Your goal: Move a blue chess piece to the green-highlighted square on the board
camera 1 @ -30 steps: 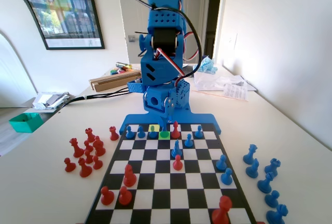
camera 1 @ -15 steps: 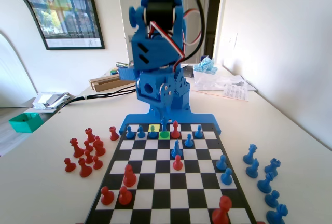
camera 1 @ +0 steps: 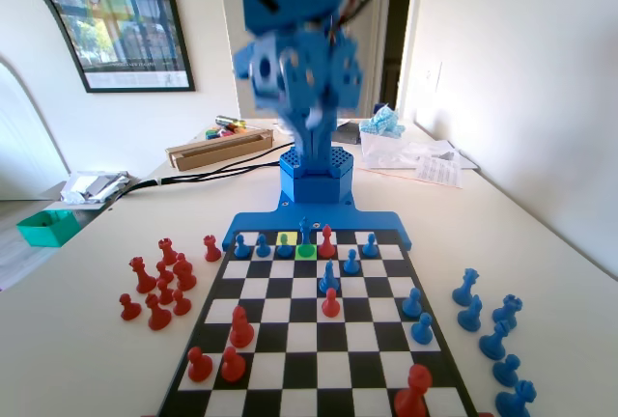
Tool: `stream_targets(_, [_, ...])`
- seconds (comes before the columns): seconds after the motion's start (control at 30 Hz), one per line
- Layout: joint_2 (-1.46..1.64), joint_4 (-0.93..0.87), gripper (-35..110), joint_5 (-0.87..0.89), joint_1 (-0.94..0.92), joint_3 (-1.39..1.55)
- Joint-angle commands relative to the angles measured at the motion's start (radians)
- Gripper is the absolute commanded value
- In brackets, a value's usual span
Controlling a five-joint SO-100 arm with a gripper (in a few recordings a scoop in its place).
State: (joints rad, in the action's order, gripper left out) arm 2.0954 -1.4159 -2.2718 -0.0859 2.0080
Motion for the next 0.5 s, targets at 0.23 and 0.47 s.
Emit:
stream_targets(0.23, [0.281,-0.216,1,0.345,0.015,-0.199])
stream_targets(0.47, [0.411,-0.356,1,0.456,0.015,-0.209])
